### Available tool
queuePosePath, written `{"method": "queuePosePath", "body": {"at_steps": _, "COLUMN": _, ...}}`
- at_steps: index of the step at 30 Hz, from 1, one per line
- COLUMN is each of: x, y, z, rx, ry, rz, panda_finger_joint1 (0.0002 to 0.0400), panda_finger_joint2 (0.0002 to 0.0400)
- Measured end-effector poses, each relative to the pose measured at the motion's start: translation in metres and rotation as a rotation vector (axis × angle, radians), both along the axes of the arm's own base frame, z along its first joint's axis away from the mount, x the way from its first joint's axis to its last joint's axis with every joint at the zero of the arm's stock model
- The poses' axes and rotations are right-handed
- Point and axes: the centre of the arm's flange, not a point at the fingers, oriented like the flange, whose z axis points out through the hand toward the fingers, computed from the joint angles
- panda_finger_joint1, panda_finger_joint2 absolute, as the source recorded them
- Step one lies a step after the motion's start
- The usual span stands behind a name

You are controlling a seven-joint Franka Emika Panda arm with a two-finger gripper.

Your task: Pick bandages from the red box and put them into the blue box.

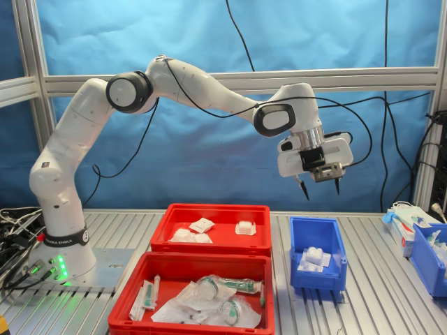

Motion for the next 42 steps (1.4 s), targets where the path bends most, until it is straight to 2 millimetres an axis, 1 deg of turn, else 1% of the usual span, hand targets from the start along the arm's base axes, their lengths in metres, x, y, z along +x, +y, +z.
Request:
{"method": "queuePosePath", "body": {"at_steps": 3, "x": -0.001, "y": 0.0, "z": 0.007, "rx": 0.004, "ry": -0.008, "rz": 0.0, "panda_finger_joint1": 0.04, "panda_finger_joint2": 0.04}}
{"method": "queuePosePath", "body": {"at_steps": 7, "x": -0.006, "y": -0.003, "z": 0.022, "rx": 0.019, "ry": -0.023, "rz": -0.002, "panda_finger_joint1": 0.04, "panda_finger_joint2": 0.04}}
{"method": "queuePosePath", "body": {"at_steps": 9, "x": -0.008, "y": -0.004, "z": 0.026, "rx": 0.026, "ry": -0.026, "rz": -0.004, "panda_finger_joint1": 0.04, "panda_finger_joint2": 0.04}}
{"method": "queuePosePath", "body": {"at_steps": 12, "x": -0.019, "y": -0.005, "z": 0.035, "rx": 0.05, "ry": -0.024, "rz": -0.005, "panda_finger_joint1": 0.04, "panda_finger_joint2": 0.04}}
{"method": "queuePosePath", "body": {"at_steps": 19, "x": -0.036, "y": -0.004, "z": 0.044, "rx": 0.093, "ry": -0.012, "rz": -0.001, "panda_finger_joint1": 0.04, "panda_finger_joint2": 0.04}}
{"method": "queuePosePath", "body": {"at_steps": 20, "x": -0.042, "y": -0.004, "z": 0.047, "rx": 0.105, "ry": -0.009, "rz": 0.001, "panda_finger_joint1": 0.04, "panda_finger_joint2": 0.04}}
{"method": "queuePosePath", "body": {"at_steps": 22, "x": -0.044, "y": -0.004, "z": 0.048, "rx": 0.11, "ry": -0.008, "rz": 0.002, "panda_finger_joint1": 0.04, "panda_finger_joint2": 0.04}}
{"method": "queuePosePath", "body": {"at_steps": 26, "x": -0.059, "y": -0.005, "z": 0.053, "rx": 0.124, "ry": 0.004, "rz": 0.012, "panda_finger_joint1": 0.04, "panda_finger_joint2": 0.04}}
{"method": "queuePosePath", "body": {"at_steps": 27, "x": -0.067, "y": -0.006, "z": 0.054, "rx": 0.125, "ry": 0.011, "rz": 0.017, "panda_finger_joint1": 0.04, "panda_finger_joint2": 0.04}}
{"method": "queuePosePath", "body": {"at_steps": 29, "x": -0.074, "y": -0.006, "z": 0.055, "rx": 0.126, "ry": 0.018, "rz": 0.022, "panda_finger_joint1": 0.04, "panda_finger_joint2": 0.04}}
{"method": "queuePosePath", "body": {"at_steps": 30, "x": -0.079, "y": -0.007, "z": 0.055, "rx": 0.127, "ry": 0.022, "rz": 0.024, "panda_finger_joint1": 0.04, "panda_finger_joint2": 0.04}}
{"method": "queuePosePath", "body": {"at_steps": 31, "x": -0.087, "y": -0.007, "z": 0.055, "rx": 0.126, "ry": 0.032, "rz": 0.029, "panda_finger_joint1": 0.04, "panda_finger_joint2": 0.04}}
{"method": "queuePosePath", "body": {"at_steps": 34, "x": -0.101, "y": -0.008, "z": 0.054, "rx": 0.124, "ry": 0.047, "rz": 0.035, "panda_finger_joint1": 0.04, "panda_finger_joint2": 0.04}}
{"method": "queuePosePath", "body": {"at_steps": 35, "x": -0.11, "y": -0.008, "z": 0.053, "rx": 0.122, "ry": 0.057, "rz": 0.04, "panda_finger_joint1": 0.04, "panda_finger_joint2": 0.04}}
{"method": "queuePosePath", "body": {"at_steps": 41, "x": -0.133, "y": -0.007, "z": 0.052, "rx": 0.108, "ry": 0.081, "rz": 0.054, "panda_finger_joint1": 0.04, "panda_finger_joint2": 0.04}}
{"method": "queuePosePath", "body": {"at_steps": 42, "x": -0.14, "y": -0.008, "z": 0.052, "rx": 0.105, "ry": 0.093, "rz": 0.056, "panda_finger_joint1": 0.04, "panda_finger_joint2": 0.04}}
